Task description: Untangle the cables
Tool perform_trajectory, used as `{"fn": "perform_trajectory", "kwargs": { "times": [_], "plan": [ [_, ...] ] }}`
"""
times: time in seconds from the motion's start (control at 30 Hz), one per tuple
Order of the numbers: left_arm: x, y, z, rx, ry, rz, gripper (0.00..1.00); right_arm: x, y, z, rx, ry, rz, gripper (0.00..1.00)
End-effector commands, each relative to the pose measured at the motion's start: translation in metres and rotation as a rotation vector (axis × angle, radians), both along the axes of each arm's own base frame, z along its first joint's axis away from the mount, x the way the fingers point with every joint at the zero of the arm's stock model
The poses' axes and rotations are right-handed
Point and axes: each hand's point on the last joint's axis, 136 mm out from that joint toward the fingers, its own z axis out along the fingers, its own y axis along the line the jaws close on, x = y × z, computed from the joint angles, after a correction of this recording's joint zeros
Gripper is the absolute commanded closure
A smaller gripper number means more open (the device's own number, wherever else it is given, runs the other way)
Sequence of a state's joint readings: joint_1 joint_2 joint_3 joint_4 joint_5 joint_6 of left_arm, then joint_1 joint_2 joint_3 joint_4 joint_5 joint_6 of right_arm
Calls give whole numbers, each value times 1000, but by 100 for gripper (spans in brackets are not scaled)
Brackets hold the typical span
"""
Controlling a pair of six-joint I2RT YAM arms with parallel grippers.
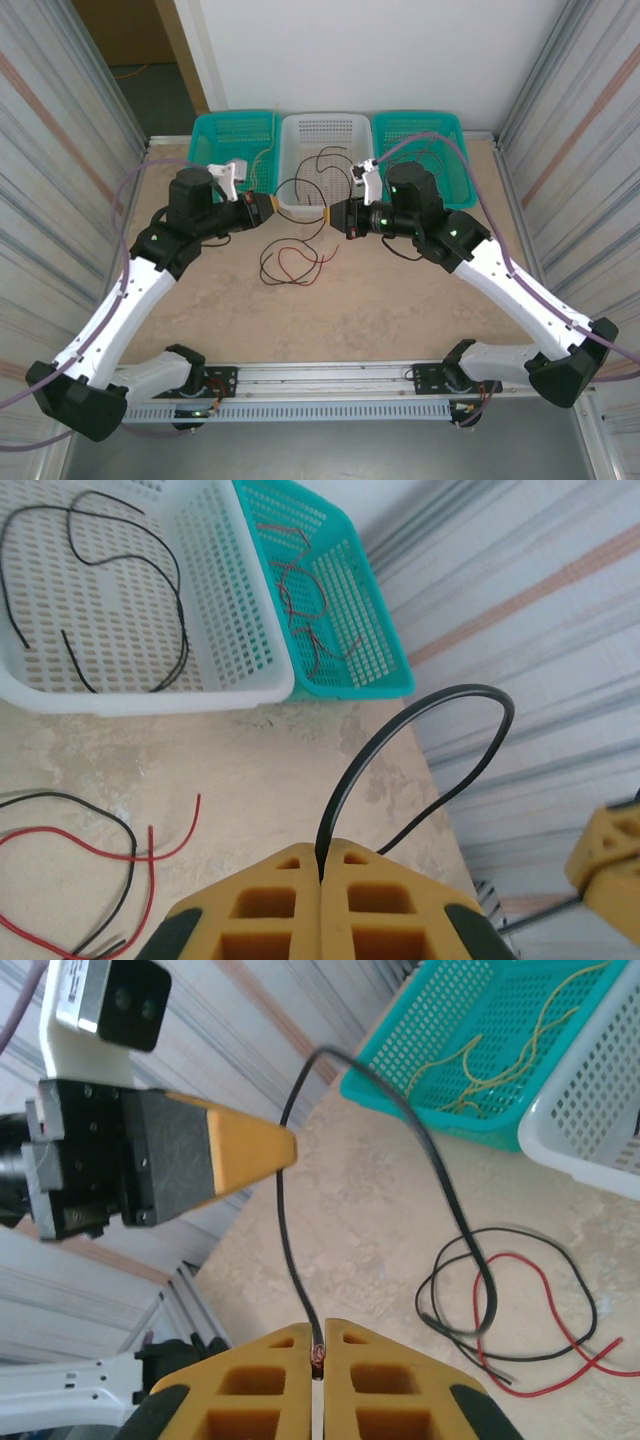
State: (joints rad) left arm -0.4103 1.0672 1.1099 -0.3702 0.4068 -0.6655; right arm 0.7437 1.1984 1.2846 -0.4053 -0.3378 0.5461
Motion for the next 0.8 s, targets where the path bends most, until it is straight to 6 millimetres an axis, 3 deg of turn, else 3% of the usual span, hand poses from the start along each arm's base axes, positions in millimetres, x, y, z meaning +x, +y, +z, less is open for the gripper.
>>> {"fn": "perform_trajectory", "kwargs": {
  "times": [0.0, 0.1, 0.37, 0.77],
  "plan": [
    [14, 23, 22, -128, -23, 143, 100, -6, 10, 6, 31, -27, 28, 100],
    [28, 36, 32, -270, -17, 224, 100, -12, 20, -3, 24, -14, 50, 100],
    [42, 38, 47, -493, -36, 274, 100, -22, 55, -38, -1, 48, 105, 100],
    [39, 33, 33, -533, -35, 343, 100, -2, 79, -52, 33, 81, 47, 100]
  ]
}}
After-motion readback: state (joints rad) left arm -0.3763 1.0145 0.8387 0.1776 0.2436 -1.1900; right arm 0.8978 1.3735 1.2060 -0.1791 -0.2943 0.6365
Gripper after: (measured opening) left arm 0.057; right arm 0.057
